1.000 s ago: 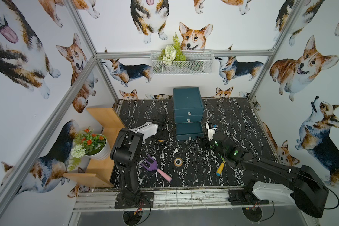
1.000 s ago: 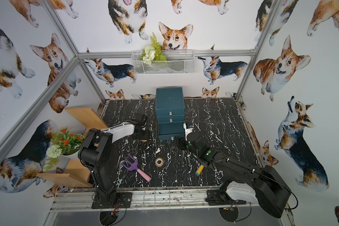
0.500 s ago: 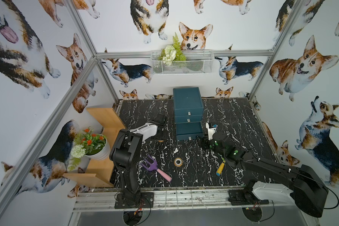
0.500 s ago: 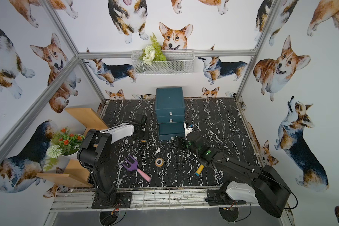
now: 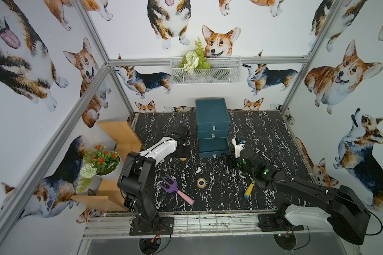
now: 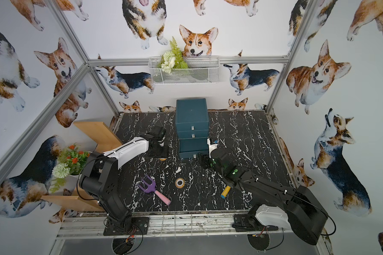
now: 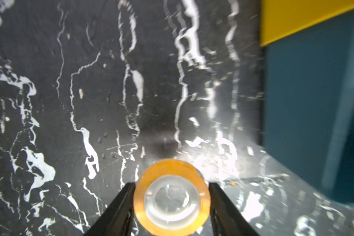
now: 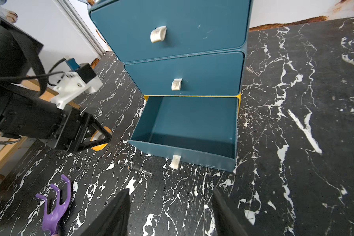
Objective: Place the transparent tape into the drawer according to color
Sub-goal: Pick up the tape from the center of the board, then place the tape in the drawer.
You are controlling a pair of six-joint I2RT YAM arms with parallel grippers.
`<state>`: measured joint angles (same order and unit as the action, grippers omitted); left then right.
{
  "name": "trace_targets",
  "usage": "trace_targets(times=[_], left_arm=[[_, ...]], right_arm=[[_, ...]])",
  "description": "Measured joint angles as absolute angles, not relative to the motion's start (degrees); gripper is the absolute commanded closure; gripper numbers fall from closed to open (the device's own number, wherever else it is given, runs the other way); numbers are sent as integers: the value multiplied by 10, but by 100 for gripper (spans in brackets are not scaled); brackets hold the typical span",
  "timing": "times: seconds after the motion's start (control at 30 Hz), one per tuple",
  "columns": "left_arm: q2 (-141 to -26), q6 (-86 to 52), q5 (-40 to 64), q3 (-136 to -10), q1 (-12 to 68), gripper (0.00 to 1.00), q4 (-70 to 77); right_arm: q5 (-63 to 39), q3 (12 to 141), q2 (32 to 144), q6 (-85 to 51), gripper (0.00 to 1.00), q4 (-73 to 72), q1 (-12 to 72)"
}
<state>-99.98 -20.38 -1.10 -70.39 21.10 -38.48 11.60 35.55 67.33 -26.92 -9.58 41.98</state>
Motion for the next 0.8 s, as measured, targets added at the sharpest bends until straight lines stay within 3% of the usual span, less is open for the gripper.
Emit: trace_targets(times=[0.4, 0.8], left_arm=[[-1021, -244, -22, -844, 356, 43, -392], [-1045, -268, -86, -777, 387, 41, -249]], right_arm=[[122, 356, 650, -269, 31, -87, 412], [127, 337, 609, -271, 31, -77, 412]])
